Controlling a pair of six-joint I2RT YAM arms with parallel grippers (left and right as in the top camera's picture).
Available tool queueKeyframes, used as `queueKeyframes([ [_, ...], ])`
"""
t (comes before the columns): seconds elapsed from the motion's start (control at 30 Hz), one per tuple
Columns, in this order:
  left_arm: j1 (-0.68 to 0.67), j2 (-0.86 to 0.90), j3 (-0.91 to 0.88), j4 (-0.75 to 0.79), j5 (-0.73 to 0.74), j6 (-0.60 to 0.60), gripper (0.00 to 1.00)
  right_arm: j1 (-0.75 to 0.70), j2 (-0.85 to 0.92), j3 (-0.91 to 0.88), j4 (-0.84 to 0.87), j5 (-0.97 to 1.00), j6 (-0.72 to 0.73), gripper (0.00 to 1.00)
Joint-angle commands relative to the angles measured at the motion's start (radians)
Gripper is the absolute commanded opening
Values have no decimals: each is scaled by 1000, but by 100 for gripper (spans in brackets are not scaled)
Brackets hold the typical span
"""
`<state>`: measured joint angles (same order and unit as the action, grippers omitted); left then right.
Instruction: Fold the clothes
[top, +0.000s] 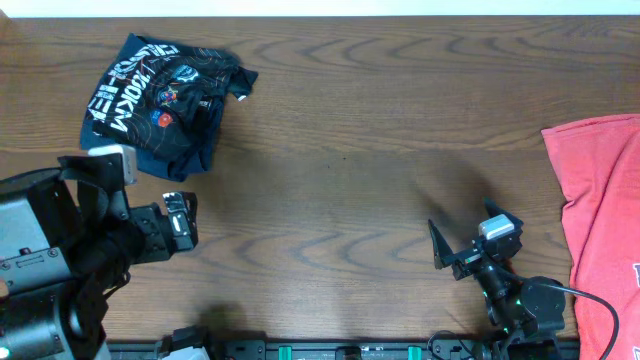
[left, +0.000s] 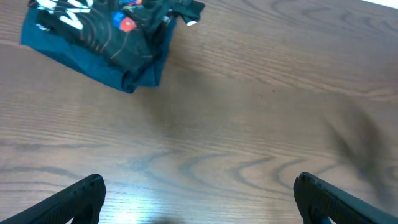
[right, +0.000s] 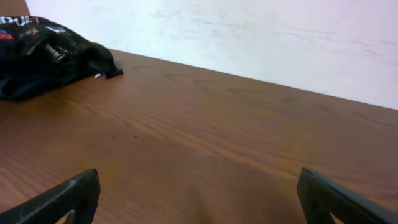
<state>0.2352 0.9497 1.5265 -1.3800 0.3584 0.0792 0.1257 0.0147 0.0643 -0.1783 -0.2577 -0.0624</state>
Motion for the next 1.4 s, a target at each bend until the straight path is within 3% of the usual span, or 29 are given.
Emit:
queueKeyframes([
  [0.0,-50,-35,2,10,-27,24,98,-16,-8,-8,2,-8,9,99],
  [0.07,-80,-60,-6,54,-39,25,98,-16,-8,-8,2,-8,9,99],
  [0.17,-124,-113,-80,243,-37,21,98,-16,-8,-8,2,-8,9,99],
  [0.37,-182,-312,-432,749,-27,21,98,-16,-8,-8,2,-8,9,99],
  [0.53,-192,-480,-710,976,-27,20,98,-16,-8,-8,2,-8,9,99],
  [0.97,-192,-937,-1138,1101,-31,14,98,-16,-8,-8,2,-8,9,99],
  [1.37,-224,-948,-1478,1399,-4,14,98,-16,-8,-8,3,-8,9,99],
])
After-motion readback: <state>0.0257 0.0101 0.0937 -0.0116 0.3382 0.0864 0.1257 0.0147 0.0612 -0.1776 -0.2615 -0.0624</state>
